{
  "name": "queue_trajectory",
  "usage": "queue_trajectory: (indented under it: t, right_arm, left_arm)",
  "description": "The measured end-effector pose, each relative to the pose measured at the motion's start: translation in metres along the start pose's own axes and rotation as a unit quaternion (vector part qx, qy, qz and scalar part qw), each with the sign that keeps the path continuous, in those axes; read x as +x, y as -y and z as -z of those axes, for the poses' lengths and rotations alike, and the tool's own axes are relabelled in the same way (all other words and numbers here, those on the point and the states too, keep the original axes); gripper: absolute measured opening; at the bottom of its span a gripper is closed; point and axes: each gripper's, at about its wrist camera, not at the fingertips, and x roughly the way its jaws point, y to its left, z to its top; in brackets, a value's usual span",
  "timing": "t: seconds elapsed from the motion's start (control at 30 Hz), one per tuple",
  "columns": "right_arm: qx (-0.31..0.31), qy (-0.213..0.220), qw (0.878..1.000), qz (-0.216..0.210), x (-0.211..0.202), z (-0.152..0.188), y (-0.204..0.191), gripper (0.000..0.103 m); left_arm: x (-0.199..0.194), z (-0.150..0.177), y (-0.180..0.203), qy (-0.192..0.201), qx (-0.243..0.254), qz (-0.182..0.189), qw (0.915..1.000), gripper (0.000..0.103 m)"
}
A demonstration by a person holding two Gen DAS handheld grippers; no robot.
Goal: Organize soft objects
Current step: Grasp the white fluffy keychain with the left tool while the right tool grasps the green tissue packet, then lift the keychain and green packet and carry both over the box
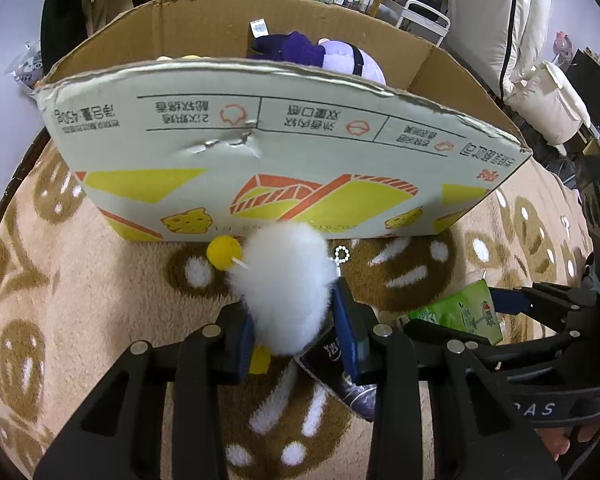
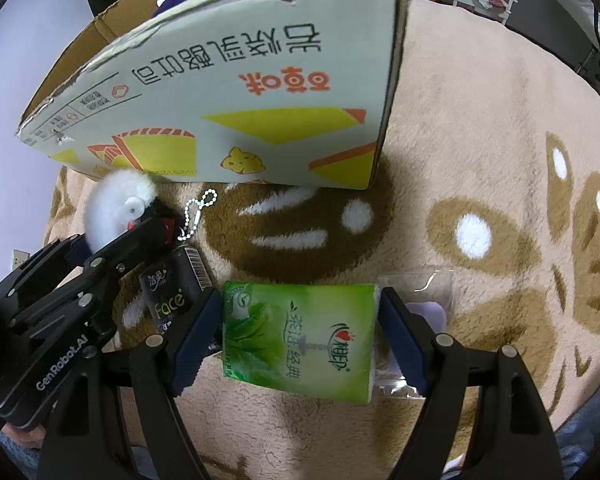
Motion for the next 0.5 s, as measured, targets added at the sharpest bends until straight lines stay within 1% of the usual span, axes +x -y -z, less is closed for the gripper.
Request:
queue_trajectory:
  t: [0.2,0.5]
  right_arm:
    - [-0.007,0.002,1.0,-0.002,0.0041,-0.0006,0.0012,0.084]
    - [-0.026,0.004,1.0,0.013,0.0076,0.0033,-0.007,0.08]
  left_arm:
    - [-0.0047,0.001,0.0034,0.005,0.0,-0.013,0.9999,0.034]
    - [-0.0084,0.006,0.0089,0.004,0.006,-0.033,0.9994,0.034]
